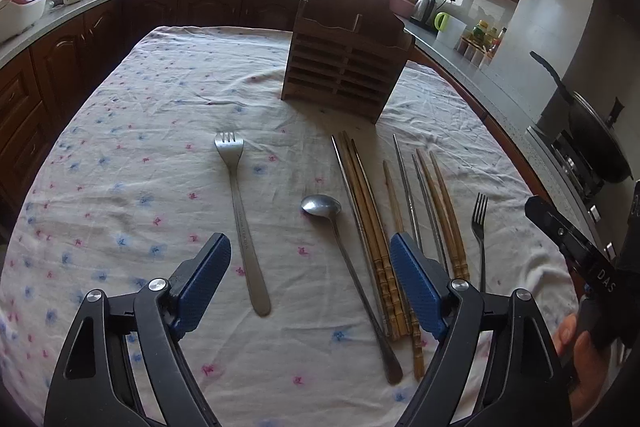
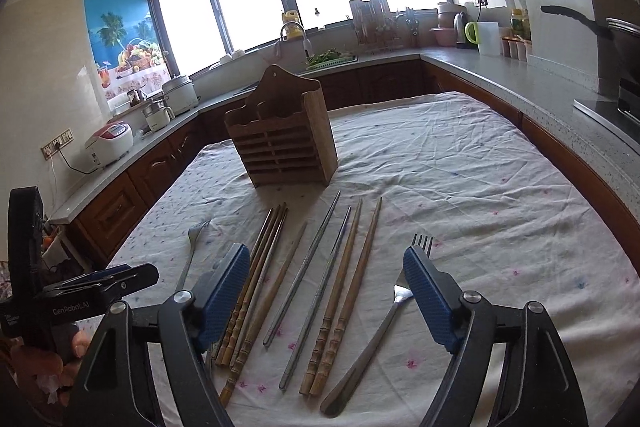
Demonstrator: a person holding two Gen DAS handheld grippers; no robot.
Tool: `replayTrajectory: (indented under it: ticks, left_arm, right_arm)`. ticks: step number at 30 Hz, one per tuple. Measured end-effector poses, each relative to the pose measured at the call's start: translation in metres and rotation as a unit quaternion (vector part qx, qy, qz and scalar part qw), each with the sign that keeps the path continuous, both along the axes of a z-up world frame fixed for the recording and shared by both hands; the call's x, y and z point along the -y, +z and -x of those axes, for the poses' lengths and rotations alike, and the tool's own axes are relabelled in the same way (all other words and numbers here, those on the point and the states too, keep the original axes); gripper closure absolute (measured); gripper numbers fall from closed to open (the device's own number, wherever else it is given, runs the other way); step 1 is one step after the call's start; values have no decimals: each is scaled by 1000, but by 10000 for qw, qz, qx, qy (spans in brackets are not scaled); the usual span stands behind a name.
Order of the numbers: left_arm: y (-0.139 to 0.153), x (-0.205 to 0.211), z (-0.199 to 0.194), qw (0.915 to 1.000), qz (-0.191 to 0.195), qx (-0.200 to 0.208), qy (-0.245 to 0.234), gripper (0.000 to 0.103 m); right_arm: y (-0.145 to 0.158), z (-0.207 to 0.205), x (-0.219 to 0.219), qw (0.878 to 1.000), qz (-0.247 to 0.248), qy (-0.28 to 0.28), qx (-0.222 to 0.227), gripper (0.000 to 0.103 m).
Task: Organize utensils
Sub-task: 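Grasp the silver spoon with the left tool while the right tool grasps a wooden chopstick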
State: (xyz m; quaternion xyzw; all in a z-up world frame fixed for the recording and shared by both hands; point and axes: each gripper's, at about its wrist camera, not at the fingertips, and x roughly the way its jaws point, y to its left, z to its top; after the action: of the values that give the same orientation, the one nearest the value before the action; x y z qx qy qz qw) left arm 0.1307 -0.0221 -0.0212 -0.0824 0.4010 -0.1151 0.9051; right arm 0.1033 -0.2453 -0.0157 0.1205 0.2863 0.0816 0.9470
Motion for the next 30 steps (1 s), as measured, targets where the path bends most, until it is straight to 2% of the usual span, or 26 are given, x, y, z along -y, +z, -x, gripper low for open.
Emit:
replayTrajectory:
  ticks: [4,5,7,12,16,21,26,30]
  left_arm:
    - [-9,10,-16,9994,-34,-288,-179,36]
    - [-11,12,-19,9991,-22,-358,-223,39]
    - [-16,17,-27,9982,1,-512,-318,50]
    - [-28,24,-43,9956,20,-807,-468,63]
    - [-38,28,-53,9927,107,-1059,-562,79]
    - [-46,34,-60,9900,67,-1244,-664,83]
    - [-47,38,-66,9900,-89,-1218,-704,85]
    - [-48,34,-71,9905,-87,-1192,-677,95]
  right_arm:
    - [-6,-25,1,9995,-65,22,-296,46]
    - [-8,-31,0,9993,-36,25,-370,48]
    - [-11,-43,-1,9987,-6,40,-506,53]
    - [-23,-75,3,9963,41,-54,-858,62]
    - [-35,-100,11,9933,36,-177,-1138,70]
    - [-48,-126,14,9887,205,-256,-1464,75]
    - [-61,-146,8,9830,410,-209,-1780,75]
    - [-62,-151,1,9829,695,-182,-1696,75]
